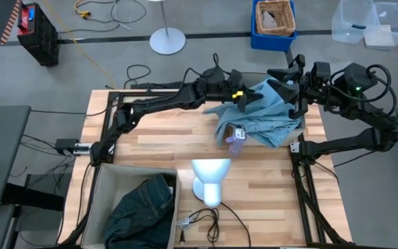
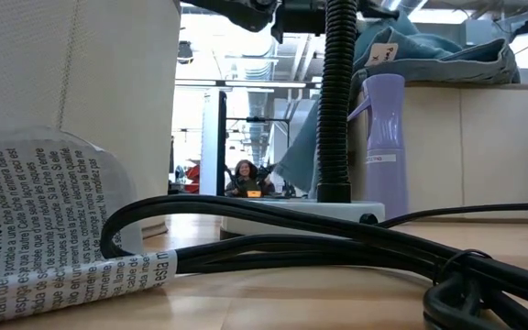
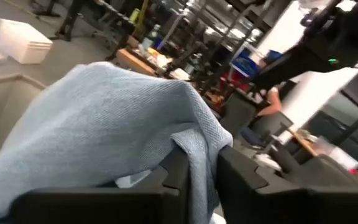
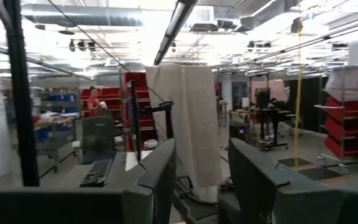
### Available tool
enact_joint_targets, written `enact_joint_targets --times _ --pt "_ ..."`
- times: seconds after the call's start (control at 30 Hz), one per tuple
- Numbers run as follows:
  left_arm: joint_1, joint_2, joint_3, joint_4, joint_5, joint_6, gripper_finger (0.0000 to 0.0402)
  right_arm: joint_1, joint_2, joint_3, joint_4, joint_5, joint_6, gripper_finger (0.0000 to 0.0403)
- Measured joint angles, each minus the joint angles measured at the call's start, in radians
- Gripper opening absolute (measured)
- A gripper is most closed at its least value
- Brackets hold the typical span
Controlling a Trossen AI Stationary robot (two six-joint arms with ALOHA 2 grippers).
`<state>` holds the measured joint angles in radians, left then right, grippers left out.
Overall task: Sort clothes
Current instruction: Put the light blue jeans into the top laundry organizer
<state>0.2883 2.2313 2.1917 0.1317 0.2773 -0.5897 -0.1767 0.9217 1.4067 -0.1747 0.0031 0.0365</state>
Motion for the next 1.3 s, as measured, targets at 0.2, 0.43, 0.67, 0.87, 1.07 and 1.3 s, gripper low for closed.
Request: enact_joint_targets --times 0.2,0.43,0.67,0.87,1.07,1.3 --pt "0.002 -0.001 0.012 -0.015 0.014 -0.014 0.0196 -0.003 0.000 0.000 -0.003 0.000 0.000 0.0162" --pt "0.016 -0.005 0.125 -0.127 0.014 -0.035 0.0340 -0.003 0.000 0.000 -0.017 0.001 0.000 0.0162" --pt "0.026 -0.095 0.154 -0.346 -0.078 0.108 0.0331 -0.003 0.000 0.000 -0.047 0.001 0.006 0.0162" --pt "0.022 -0.179 0.156 -0.504 -0.201 0.270 0.0294 -0.003 0.000 0.000 -0.082 0.001 0.007 0.0162" --pt "0.011 -0.188 0.158 -0.507 -0.100 0.244 0.0284 -0.035 0.003 0.000 -0.169 0.003 0.008 0.0162" --pt "0.004 -0.181 0.156 -0.480 -0.110 0.210 0.0288 -0.047 0.045 0.000 -0.363 0.030 0.009 0.0162"
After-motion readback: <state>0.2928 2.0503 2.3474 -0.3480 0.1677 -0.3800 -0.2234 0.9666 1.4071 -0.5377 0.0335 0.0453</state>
